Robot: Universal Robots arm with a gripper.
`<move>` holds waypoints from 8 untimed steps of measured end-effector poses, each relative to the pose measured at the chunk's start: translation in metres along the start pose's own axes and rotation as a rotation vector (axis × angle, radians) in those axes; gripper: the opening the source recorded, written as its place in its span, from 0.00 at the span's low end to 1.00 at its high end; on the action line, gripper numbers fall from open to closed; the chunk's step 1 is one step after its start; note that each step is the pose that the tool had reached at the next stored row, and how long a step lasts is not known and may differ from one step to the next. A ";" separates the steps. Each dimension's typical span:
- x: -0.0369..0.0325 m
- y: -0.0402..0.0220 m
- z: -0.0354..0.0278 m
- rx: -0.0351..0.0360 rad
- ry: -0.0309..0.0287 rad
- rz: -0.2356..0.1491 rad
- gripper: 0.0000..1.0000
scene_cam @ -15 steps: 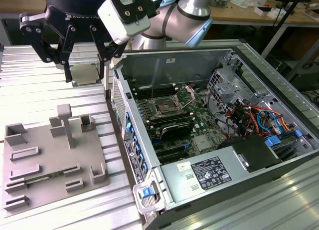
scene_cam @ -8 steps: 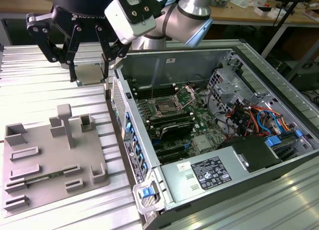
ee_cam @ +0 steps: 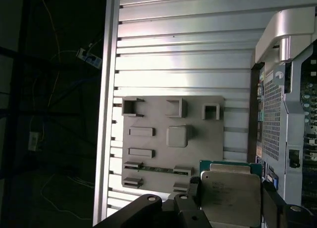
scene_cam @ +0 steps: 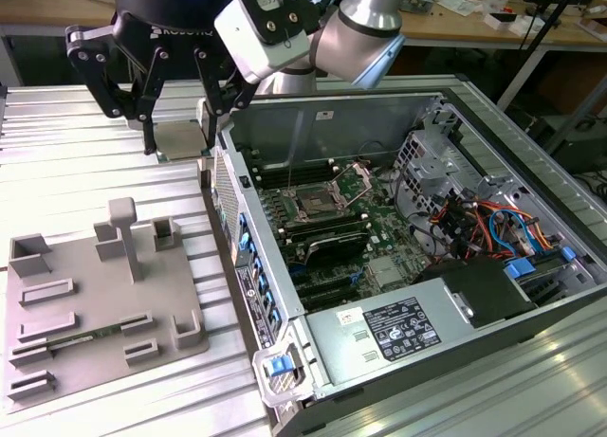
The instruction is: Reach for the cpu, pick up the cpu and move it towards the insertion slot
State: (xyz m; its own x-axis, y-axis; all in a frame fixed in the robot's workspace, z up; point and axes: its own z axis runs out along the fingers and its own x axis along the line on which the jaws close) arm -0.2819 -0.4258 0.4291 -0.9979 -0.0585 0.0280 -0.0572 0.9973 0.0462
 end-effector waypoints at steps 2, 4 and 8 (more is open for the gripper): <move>0.0000 0.0000 0.0000 0.0000 0.0000 0.000 0.55; -0.0005 0.0000 0.0000 -0.0001 -0.0001 0.000 0.55; -0.0006 0.0000 0.0000 0.0000 0.0000 0.000 0.55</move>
State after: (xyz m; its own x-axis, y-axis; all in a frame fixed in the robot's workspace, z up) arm -0.2813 -0.4258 0.4290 -0.9979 -0.0585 0.0280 -0.0572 0.9973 0.0462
